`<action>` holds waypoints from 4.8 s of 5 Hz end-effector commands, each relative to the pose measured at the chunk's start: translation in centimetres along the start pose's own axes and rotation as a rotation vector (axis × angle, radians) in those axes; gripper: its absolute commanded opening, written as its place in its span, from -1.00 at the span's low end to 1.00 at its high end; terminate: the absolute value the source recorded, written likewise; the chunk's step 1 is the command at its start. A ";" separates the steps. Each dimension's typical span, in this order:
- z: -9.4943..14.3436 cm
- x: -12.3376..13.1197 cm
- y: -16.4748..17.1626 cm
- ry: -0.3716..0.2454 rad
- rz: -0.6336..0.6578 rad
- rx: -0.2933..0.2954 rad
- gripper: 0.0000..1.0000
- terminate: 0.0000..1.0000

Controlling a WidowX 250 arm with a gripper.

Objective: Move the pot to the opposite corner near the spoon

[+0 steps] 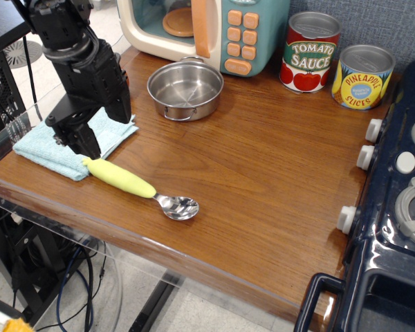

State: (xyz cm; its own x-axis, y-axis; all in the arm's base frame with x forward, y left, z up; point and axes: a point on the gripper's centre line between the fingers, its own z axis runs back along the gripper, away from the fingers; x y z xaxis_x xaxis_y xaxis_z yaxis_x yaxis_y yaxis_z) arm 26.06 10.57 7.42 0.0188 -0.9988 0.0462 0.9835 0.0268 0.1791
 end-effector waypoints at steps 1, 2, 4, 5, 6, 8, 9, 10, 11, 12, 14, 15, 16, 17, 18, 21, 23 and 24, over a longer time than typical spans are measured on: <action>0.0 0.0 0.0 0.000 0.000 0.000 1.00 -1.00; 0.5 -0.6 0.9 0.053 0.010 -0.046 1.00 -1.00; 0.8 -3.3 5.5 0.119 -0.101 -0.010 1.00 -1.00; 0.4 -4.2 8.4 0.156 -0.190 0.001 1.00 -1.00; -0.7 -4.2 10.6 0.132 -0.277 0.008 1.00 -1.00; -3.9 -2.3 12.6 0.029 -0.446 -0.006 1.00 -1.00; -5.8 -1.6 12.8 0.032 -0.484 -0.036 1.00 -1.00; -6.5 -1.1 12.7 0.064 -0.499 -0.069 -1.00 -1.00; -6.8 -0.8 12.5 0.084 -0.504 -0.075 -1.00 -1.00; -6.7 -0.7 12.3 0.087 -0.506 -0.069 -1.00 -1.00; -5.8 -0.6 12.2 0.066 -0.493 -0.050 -1.00 -1.00; -5.1 -0.5 12.3 0.059 -0.499 -0.028 -1.00 -1.00; -3.9 -0.4 12.0 0.055 -0.487 -0.009 -1.00 -1.00; -2.6 -0.3 11.4 0.066 -0.476 -0.003 -1.00 -1.00; -1.3 0.1 9.9 0.081 -0.473 -0.012 -1.00 -1.00; 0.9 6.1 3.1 -0.008 -0.668 0.049 -1.00 -1.00; 0.5 11.1 -2.0 -0.071 -0.841 0.032 -1.00 -1.00; -0.7 12.1 -3.3 -0.074 -0.895 0.014 -1.00 -1.00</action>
State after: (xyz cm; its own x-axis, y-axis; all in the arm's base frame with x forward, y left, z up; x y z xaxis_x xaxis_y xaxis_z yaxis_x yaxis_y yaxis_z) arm 23.27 -1.93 5.80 -0.7658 -0.6424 -0.0273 0.6297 -0.7579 0.1703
